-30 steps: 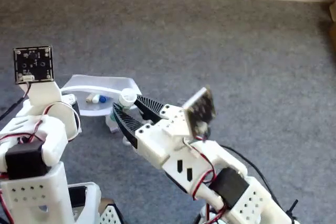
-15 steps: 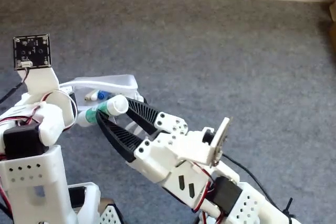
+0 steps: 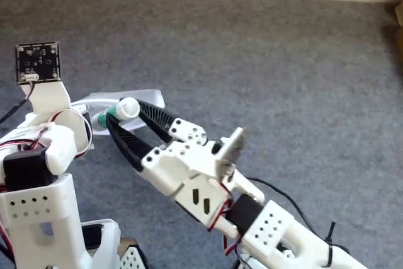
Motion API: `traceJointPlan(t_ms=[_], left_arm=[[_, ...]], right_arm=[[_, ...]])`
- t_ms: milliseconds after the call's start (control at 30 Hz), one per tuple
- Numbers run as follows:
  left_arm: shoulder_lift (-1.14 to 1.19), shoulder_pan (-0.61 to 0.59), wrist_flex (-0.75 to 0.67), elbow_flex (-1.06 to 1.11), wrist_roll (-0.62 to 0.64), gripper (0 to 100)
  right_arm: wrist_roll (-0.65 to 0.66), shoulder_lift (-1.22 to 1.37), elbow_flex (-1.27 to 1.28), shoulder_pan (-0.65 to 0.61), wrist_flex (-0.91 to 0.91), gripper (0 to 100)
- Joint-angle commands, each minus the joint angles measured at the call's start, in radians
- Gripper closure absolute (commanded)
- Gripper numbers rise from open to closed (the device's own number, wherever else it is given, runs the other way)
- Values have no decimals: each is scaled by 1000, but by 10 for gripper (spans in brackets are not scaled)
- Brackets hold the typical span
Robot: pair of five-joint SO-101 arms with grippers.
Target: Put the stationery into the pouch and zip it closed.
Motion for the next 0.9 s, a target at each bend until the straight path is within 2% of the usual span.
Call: traceJointPlan(t_ms=[0,300,400,467,633,867], left_arm=[[19,13,5,-33,-5,993],[19,13,5,-31,-5,993],[19,13,5,-30,-5,993],[19,13,5,-30,-5,993],[19,13,5,-28,-6,993],[19,13,5,-28,-6,993]], right_arm=[[68,39,-16,10,-39,995],[233,111,-21,4,-39,991],[244,140,-22,4,-35,988],[242,148,-19,4,-30,944],[245,147,-15,2,-28,738],[247,147,-15,2,-28,736]])
